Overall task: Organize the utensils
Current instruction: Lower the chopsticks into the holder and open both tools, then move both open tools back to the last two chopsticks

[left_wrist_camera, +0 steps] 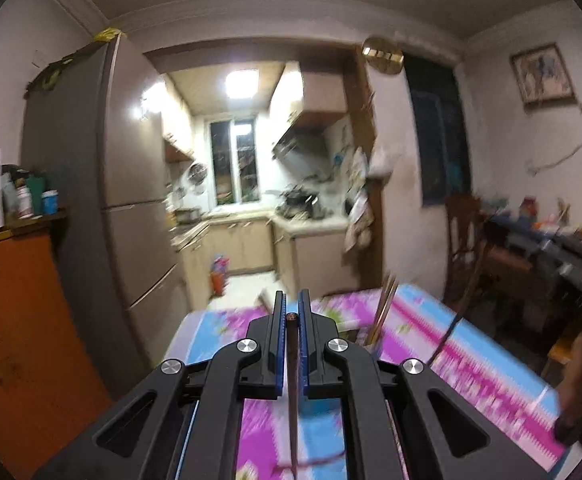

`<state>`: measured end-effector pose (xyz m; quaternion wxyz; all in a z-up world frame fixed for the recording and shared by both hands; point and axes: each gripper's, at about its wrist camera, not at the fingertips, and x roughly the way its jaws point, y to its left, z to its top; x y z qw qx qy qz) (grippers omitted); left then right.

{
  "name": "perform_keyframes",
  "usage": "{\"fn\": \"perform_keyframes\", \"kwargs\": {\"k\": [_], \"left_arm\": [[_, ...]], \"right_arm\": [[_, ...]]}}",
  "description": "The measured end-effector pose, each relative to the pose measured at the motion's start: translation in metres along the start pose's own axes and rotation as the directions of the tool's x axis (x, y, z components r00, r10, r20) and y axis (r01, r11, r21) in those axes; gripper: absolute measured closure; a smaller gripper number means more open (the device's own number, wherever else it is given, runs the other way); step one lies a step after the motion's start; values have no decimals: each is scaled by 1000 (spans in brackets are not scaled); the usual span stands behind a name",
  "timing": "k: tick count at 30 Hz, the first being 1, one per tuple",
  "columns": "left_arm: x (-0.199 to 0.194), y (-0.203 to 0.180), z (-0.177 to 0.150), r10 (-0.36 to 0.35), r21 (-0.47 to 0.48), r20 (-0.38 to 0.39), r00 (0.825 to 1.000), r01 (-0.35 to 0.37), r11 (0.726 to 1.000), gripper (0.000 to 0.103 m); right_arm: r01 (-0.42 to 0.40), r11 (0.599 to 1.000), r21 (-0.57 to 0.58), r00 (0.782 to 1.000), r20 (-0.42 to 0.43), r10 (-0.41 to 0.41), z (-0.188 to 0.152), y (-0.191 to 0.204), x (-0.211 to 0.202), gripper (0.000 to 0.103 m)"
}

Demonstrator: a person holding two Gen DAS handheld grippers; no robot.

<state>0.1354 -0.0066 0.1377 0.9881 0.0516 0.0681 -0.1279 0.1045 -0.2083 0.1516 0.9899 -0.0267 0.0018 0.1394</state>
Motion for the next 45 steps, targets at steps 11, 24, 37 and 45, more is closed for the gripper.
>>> {"fn": "perform_keyframes", "kwargs": {"k": [11, 24, 37, 45], "left_arm": [[76, -4, 70, -44, -28, 244, 969, 53, 998, 96], [165, 4, -3, -46, -108, 234, 971, 73, 991, 96], [185, 17, -56, -19, -134, 123, 992, 36, 990, 95], [82, 43, 6, 19, -159, 327, 945, 35, 987, 74]], "right_arm": [[40, 998, 43, 992, 120, -45, 30, -26, 62, 98], [62, 984, 168, 998, 1, -64, -41, -54, 131, 98], [78, 976, 204, 990, -135, -50, -82, -46, 152, 80], [133, 974, 185, 989, 33, -141, -19, -77, 57, 79]]}}
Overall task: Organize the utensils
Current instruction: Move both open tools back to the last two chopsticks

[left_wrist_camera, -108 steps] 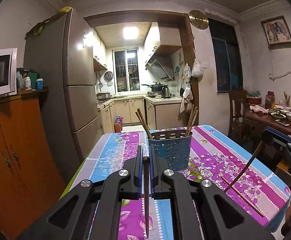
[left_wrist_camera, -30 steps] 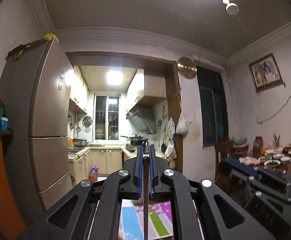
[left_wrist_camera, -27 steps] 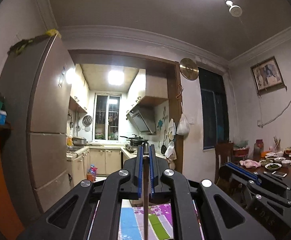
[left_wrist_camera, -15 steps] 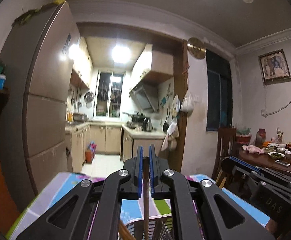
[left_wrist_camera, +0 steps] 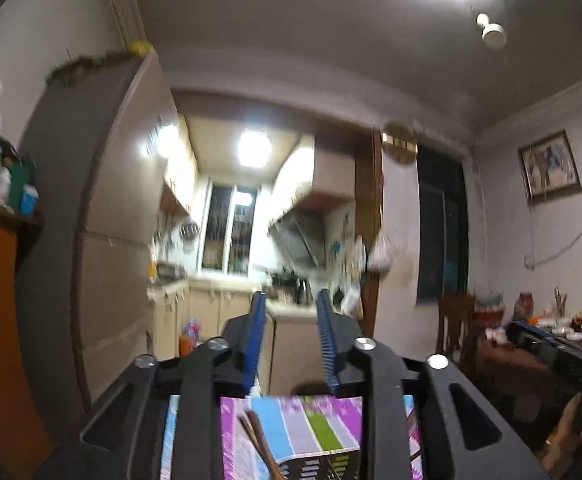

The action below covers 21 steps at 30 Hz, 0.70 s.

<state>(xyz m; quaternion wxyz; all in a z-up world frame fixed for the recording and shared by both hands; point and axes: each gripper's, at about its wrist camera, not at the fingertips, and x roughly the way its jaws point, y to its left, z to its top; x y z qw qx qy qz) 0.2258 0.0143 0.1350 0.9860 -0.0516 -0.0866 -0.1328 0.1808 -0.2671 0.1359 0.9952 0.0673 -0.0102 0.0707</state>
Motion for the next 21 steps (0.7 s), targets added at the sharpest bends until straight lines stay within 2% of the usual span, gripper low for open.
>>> {"fn": "perform_keyframes", "kwargs": {"k": [2, 5, 7, 8, 10, 11, 13, 14, 15, 17, 19, 20, 21], "left_arm": [[-29, 2, 20, 11, 36, 39, 999, -12, 999, 74], [-84, 1, 37, 15, 143, 53, 998, -23, 989, 67], [-121, -4, 34, -9, 240, -11, 1000, 12, 971, 64], [-136, -7, 26, -26, 281, -76, 997, 46, 959, 64], [-155, -14, 2, -42, 336, -200, 979, 109, 935, 64], [-169, -21, -20, -44, 371, -288, 957, 154, 916, 64], [-189, -30, -62, -38, 403, -394, 919, 210, 891, 64], [-203, -38, -91, -30, 417, -458, 889, 244, 875, 64], [-211, -41, -110, -24, 416, -498, 867, 264, 870, 64], [-224, -46, -150, -22, 378, -583, 812, 296, 877, 64], [-233, -48, -180, -24, 324, -639, 769, 297, 898, 64], [-237, -49, -191, -27, 294, -659, 752, 290, 911, 64], [-241, -49, -198, -33, 271, -669, 743, 284, 920, 64]], "right_arm": [[33, 999, -27, 999, 43, -32, 17, -13, -36, 71], [104, 991, -89, 991, 90, -96, 29, -31, -102, 50], [145, 979, -144, 987, 89, -133, 25, -38, -142, 42], [179, 966, -186, 983, 67, -169, 16, -42, -164, 39], [210, 949, -237, 977, 14, -213, -1, -45, -184, 38], [224, 936, -272, 970, -36, -242, -17, -46, -194, 38], [239, 913, -329, 949, -119, -292, -48, -45, -204, 38], [243, 902, -357, 934, -166, -317, -67, -44, -209, 38], [237, 900, -366, 918, -218, -330, -86, -44, -211, 38], [198, 918, -342, 897, -315, -311, -118, -41, -214, 38], [164, 936, -312, 879, -384, -282, -146, -37, -217, 38], [138, 946, -294, 869, -423, -258, -162, -33, -216, 38], [118, 953, -281, 861, -448, -239, -173, -29, -214, 38]]}}
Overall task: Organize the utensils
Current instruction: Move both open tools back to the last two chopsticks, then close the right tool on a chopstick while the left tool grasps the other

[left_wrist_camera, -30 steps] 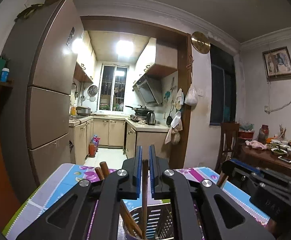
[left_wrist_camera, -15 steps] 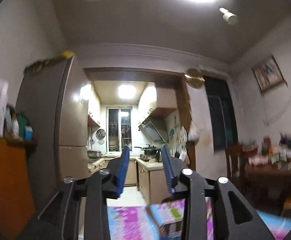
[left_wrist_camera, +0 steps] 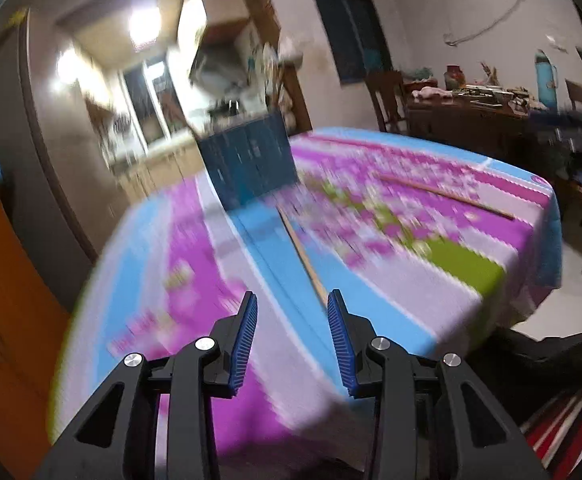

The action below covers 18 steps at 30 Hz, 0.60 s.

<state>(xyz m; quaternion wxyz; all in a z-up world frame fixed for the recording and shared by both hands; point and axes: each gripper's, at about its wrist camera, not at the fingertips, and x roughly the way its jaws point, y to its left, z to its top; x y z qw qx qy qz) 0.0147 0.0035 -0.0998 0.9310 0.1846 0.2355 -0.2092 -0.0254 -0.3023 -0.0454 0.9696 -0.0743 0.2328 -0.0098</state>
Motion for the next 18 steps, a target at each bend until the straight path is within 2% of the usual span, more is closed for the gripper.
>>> {"fn": "perform_keyframes", "kwargs": {"k": [5, 8, 13, 17, 18], "left_arm": [[12, -13, -11, -42, -81, -11, 999, 41, 996, 64], [23, -20, -9, -18, -80, -11, 1000, 17, 997, 64], [43, -18, -10, -12, -100, -37, 999, 9, 995, 64], [49, -20, -9, -3, -94, -19, 1000, 1, 996, 64], [49, -21, -9, 0, -93, -14, 1000, -1, 996, 64]], "right_arm": [[-86, 995, 57, 996, -34, 88, -32, 21, 14, 38], [-105, 990, 91, 994, -30, 108, -36, 26, 21, 38], [-139, 985, 104, 988, -46, 144, -46, 29, 30, 58], [-144, 985, 92, 987, -58, 149, -50, 30, 30, 68], [-145, 984, 101, 986, -65, 152, -52, 30, 33, 73]]}}
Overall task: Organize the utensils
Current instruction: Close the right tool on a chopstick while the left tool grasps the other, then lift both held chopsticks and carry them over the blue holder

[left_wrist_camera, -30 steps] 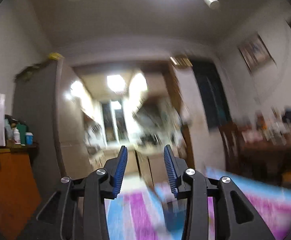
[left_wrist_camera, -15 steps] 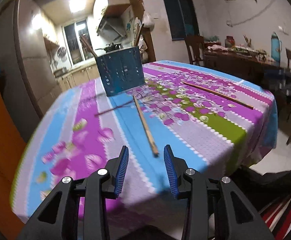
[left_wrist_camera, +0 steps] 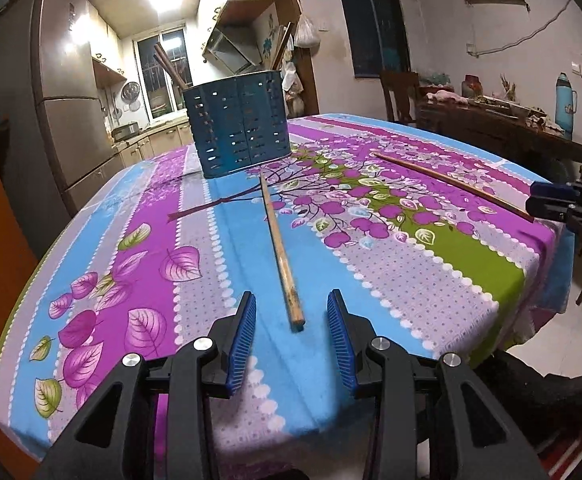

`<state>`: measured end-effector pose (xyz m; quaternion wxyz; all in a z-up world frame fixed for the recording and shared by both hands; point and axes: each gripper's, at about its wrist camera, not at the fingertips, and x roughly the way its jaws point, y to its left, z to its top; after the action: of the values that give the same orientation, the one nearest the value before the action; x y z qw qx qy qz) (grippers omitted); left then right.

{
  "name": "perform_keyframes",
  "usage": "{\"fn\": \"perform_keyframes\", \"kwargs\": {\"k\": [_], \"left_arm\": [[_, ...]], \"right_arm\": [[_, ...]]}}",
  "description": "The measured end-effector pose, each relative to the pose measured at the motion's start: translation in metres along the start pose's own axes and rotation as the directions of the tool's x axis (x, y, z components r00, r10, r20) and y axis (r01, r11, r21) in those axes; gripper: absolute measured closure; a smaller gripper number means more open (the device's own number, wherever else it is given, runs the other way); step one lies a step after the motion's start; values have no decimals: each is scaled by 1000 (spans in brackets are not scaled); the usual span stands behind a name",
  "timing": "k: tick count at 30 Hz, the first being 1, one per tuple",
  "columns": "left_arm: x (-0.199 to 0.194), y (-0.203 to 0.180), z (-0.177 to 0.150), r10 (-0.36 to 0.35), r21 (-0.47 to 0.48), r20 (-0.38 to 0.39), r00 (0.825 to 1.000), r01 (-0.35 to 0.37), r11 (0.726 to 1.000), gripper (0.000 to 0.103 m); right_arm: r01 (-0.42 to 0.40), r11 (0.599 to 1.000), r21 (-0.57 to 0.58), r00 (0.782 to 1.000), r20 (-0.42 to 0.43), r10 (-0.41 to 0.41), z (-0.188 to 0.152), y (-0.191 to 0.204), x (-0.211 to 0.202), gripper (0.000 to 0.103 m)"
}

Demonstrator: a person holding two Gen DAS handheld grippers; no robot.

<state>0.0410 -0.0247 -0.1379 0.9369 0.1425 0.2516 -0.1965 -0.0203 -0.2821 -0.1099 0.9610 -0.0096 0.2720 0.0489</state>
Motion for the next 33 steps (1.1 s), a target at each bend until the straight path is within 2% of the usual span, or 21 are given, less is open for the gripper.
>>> {"fn": "perform_keyframes", "kwargs": {"k": [1, 5, 8, 9, 14, 17, 22, 25, 33], "left_arm": [[1, -1, 0, 2, 2, 5, 1000, -2, 1000, 64], [3, -4, 0, -9, 11, 23, 1000, 9, 1000, 73], [3, -3, -2, -13, -3, 41, 999, 13, 1000, 75], [3, -1, -3, -24, -17, 46, 999, 25, 1000, 78], [1, -2, -8, -44, -43, 77, 996, 48, 998, 87], [1, -3, -11, -48, -48, 101, 994, 53, 997, 88], [1, -3, -10, -27, -36, 106, 994, 31, 999, 95], [-1, -2, -9, -14, -39, 102, 995, 18, 999, 95], [-33, 16, 10, 39, -85, 169, 985, -25, 996, 95]], "right_arm": [[-3, 1000, 7, 1000, -8, 3, 0, -2, 2, 78], [0, 1000, 13, 999, -40, 1, -8, -6, 9, 82], [-13, 1000, 23, 1000, -28, 14, -10, -11, 9, 85], [-10, 1000, 21, 1000, -23, 11, -11, -12, 9, 90], [-32, 998, 59, 999, 8, 31, -16, -17, 8, 91], [-32, 996, 83, 999, 29, 30, -18, -14, 7, 98], [-15, 993, 117, 999, 39, 11, -17, -13, 6, 98], [-22, 992, 127, 999, 36, 17, -14, -10, 5, 98], [-17, 998, 68, 995, 101, 10, 13, 4, -9, 98]]}}
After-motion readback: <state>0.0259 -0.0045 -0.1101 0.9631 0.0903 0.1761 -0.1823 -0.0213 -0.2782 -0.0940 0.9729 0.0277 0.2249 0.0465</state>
